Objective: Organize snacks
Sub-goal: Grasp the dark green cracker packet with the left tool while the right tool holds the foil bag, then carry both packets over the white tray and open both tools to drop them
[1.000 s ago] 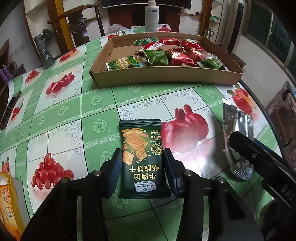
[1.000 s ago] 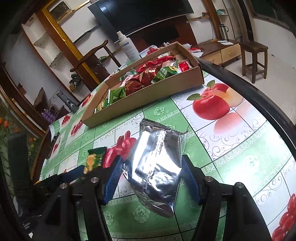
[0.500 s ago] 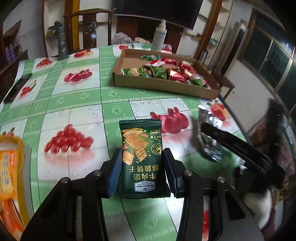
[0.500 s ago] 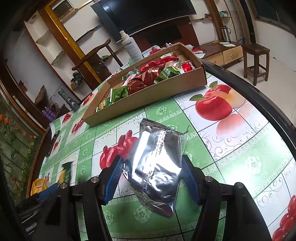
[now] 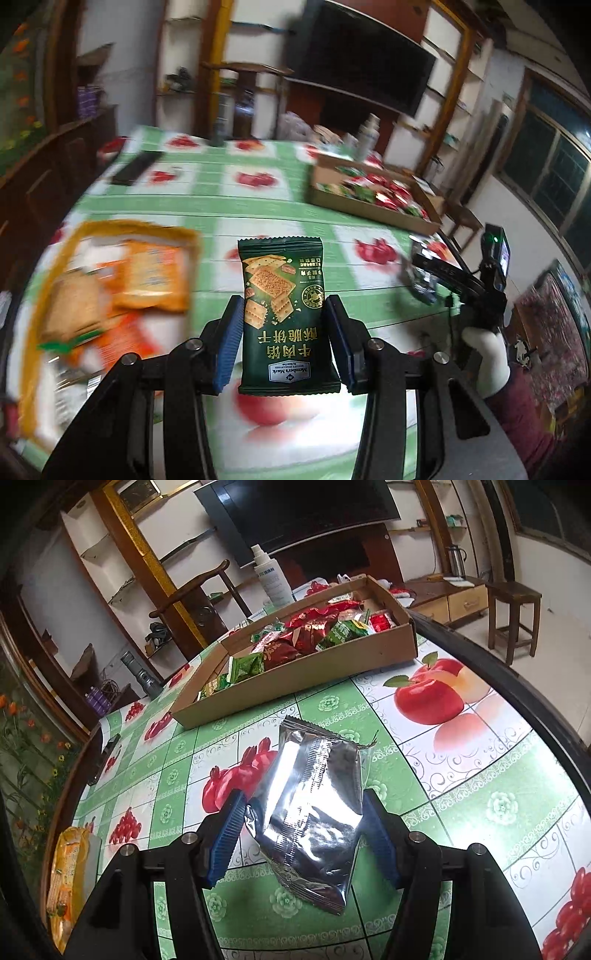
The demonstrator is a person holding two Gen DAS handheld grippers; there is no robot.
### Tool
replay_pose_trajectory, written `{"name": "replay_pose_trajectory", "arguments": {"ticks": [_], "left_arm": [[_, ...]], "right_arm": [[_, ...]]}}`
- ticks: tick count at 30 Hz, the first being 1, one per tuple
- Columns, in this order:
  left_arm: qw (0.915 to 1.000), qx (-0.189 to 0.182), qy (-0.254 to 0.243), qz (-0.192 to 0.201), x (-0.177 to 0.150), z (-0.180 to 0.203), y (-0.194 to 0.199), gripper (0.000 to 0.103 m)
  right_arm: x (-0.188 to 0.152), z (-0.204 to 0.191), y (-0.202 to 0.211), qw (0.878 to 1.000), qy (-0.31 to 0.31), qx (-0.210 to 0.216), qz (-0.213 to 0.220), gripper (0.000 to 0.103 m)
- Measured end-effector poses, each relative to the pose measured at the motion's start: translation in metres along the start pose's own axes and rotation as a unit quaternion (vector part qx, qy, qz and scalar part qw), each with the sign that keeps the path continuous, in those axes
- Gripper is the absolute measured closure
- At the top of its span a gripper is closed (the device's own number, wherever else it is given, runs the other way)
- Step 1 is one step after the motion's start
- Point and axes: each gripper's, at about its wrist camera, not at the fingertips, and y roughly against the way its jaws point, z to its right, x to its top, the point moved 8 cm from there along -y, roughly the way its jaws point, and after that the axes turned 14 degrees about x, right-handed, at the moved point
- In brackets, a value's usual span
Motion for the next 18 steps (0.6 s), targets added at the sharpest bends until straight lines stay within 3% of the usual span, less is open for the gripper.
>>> {"name": "replay_pose_trajectory", "arguments": {"ticks": [8, 13, 18], "left_arm": [[0.9967, 0.046, 0.065, 0.016, -0.022, -0.097, 0.025, 0.06], [0.9941, 0.054, 0.094, 0.0, -0.046, -0.133, 0.013, 0.06], [0.9916, 0.068, 0.109, -0.014, -0.065, -0.154, 0.001, 0.06]], "right_arm": [[-0.006, -0.024, 0.009, 0.999, 0.046, -0.008, 0.01, 0.038], [-0.023, -0.085, 0.03, 0.995, 0.081, 0.052, -0.002, 0.038], [-0.056, -0.175, 0.036, 0.981, 0.141, 0.129, -0.04, 0.039]]}}
